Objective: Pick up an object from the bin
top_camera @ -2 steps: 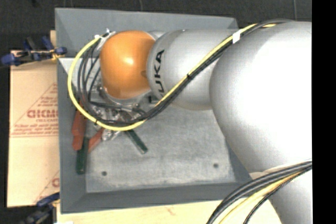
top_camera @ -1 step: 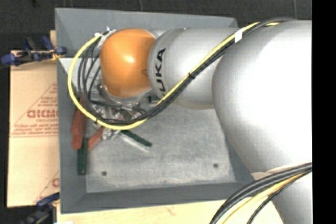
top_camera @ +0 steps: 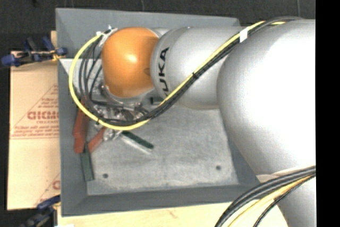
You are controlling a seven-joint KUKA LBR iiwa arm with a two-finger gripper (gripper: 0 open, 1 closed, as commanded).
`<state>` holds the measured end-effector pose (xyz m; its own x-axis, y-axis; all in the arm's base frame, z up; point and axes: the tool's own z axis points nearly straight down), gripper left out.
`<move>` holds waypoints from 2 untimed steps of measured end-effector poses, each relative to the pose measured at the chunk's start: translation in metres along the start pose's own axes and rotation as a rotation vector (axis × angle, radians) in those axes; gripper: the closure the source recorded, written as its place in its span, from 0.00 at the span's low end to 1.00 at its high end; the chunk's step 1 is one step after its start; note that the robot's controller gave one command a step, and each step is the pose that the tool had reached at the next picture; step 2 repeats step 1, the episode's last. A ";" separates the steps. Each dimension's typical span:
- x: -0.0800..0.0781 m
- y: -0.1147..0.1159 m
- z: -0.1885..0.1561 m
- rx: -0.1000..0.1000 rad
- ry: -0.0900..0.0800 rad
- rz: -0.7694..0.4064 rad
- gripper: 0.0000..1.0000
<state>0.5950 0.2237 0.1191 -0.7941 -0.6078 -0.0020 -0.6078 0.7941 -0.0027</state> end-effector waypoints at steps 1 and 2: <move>0.001 0.000 -0.010 -0.002 0.005 0.001 1.00; 0.001 0.000 -0.010 -0.002 0.005 0.001 1.00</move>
Offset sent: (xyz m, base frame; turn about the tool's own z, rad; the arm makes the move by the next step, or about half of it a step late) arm -0.0001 -0.0001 0.0301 0.0000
